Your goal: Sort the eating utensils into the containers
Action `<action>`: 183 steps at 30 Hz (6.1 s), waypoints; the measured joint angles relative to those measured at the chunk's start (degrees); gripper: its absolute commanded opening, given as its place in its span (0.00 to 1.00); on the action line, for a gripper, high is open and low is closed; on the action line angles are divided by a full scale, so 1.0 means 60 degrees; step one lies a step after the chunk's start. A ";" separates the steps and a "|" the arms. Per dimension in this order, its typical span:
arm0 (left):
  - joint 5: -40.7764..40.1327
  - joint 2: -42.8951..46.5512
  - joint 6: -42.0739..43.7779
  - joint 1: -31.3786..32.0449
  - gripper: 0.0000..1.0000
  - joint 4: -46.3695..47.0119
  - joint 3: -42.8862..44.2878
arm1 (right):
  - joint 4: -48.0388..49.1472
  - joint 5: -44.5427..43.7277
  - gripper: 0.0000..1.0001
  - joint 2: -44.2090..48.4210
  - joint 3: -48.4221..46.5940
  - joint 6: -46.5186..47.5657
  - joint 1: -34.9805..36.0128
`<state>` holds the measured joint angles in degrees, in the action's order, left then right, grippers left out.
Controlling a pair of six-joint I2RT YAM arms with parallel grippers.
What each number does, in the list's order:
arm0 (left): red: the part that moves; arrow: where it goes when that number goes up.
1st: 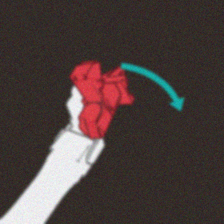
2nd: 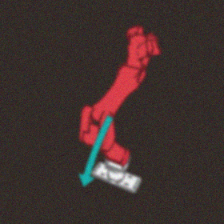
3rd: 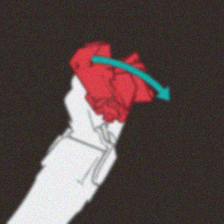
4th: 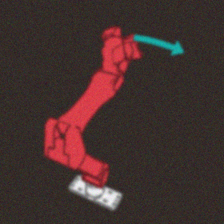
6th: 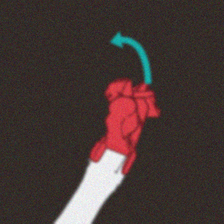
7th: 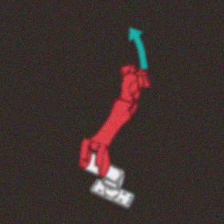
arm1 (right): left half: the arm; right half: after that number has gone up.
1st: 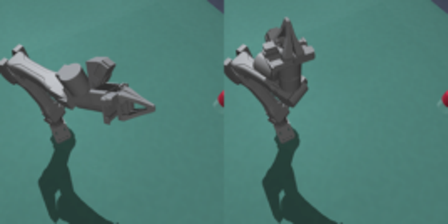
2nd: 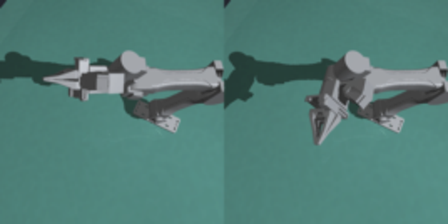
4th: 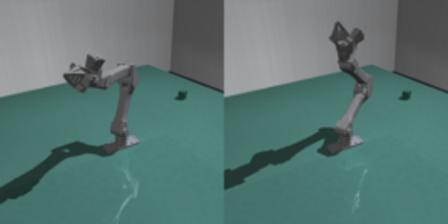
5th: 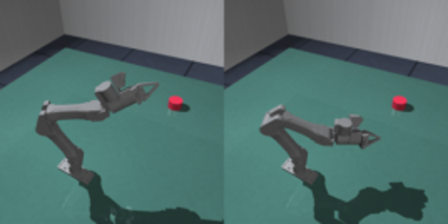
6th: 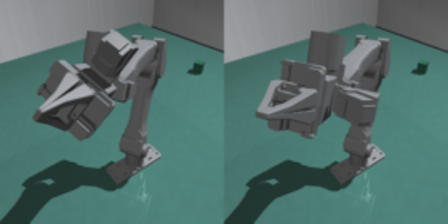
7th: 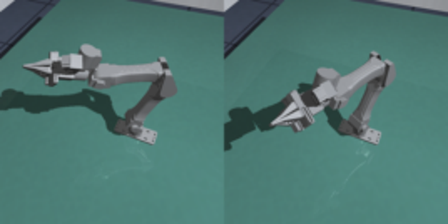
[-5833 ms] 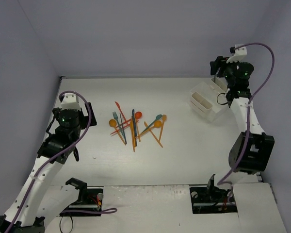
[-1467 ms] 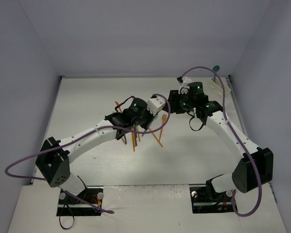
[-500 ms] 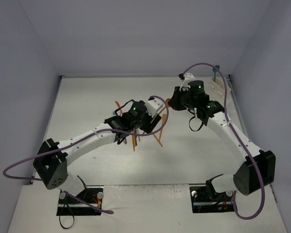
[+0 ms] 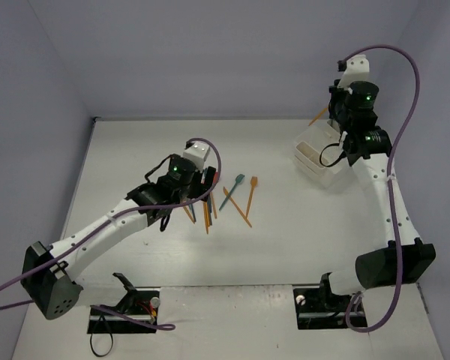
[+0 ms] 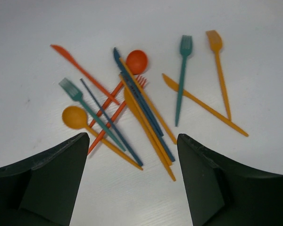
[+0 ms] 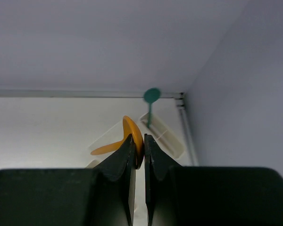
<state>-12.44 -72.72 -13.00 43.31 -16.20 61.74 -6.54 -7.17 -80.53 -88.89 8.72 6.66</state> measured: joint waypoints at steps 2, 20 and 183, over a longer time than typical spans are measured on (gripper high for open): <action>0.0045 0.0266 -0.0365 -0.0462 0.72 -0.0334 -0.0186 | 0.0122 -0.0287 0.00 -0.0542 -0.0535 0.0597 -0.0368; 0.0567 0.0679 -0.1470 -0.1598 0.72 -0.1563 -0.1207 | 0.0721 -0.0544 0.00 -0.4055 -0.2283 0.3274 -0.1666; 0.1076 -0.2712 -0.4013 -0.2550 0.47 -0.2300 -0.1894 | 0.0833 0.3247 0.59 0.3171 0.6567 -0.3517 -0.0165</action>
<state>-5.98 -88.99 -37.08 28.01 -30.00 50.38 -1.54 12.31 -61.50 -49.49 -12.38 5.67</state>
